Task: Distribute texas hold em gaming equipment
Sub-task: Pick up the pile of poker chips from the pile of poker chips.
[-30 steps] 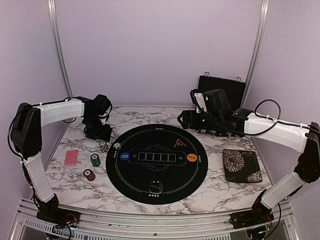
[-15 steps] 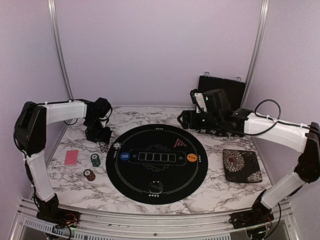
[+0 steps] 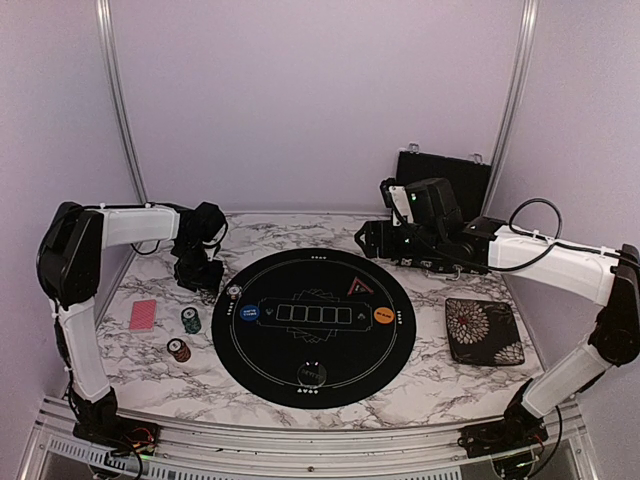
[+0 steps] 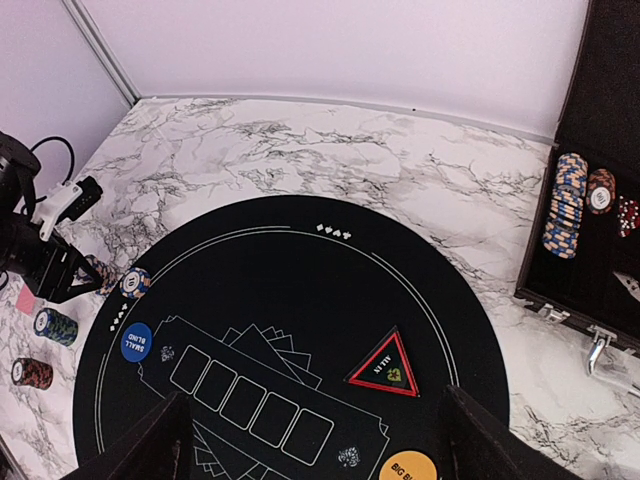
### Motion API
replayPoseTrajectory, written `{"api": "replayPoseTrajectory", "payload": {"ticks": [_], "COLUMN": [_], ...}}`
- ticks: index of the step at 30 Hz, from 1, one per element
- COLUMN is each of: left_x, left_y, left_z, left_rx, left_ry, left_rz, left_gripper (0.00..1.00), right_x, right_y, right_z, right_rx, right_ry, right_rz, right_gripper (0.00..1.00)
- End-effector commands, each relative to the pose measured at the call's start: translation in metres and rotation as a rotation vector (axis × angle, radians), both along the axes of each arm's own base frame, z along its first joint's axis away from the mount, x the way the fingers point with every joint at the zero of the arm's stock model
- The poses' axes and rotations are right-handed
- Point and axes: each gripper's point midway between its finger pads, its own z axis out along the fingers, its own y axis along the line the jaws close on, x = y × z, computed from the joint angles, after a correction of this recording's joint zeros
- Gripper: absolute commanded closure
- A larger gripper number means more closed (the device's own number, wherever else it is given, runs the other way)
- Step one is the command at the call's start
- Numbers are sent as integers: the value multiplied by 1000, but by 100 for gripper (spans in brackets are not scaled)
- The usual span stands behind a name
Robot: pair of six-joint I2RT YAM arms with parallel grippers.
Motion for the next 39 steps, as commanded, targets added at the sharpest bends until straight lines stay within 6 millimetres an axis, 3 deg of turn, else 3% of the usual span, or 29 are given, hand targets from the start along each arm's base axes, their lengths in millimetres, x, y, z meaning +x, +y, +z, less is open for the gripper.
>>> {"api": "replayPoseTrajectory", "payload": {"ticks": [1, 32, 39], "left_x": [1, 1, 2], "left_y": [0, 3, 6], "left_z": [-7, -14, -13], "left_rx": [-3, 18, 30], "left_ry": [11, 19, 12], "left_rz": [-2, -7, -7], "left_gripper": [44, 52, 59], "right_x": [0, -1, -1], "right_y": [2, 0, 0], "right_z": [15, 17, 19], "right_rx": [26, 26, 29], "right_ry": [-34, -37, -39], "right_rz": [-8, -12, -11], "right_gripper": [19, 19, 19]}}
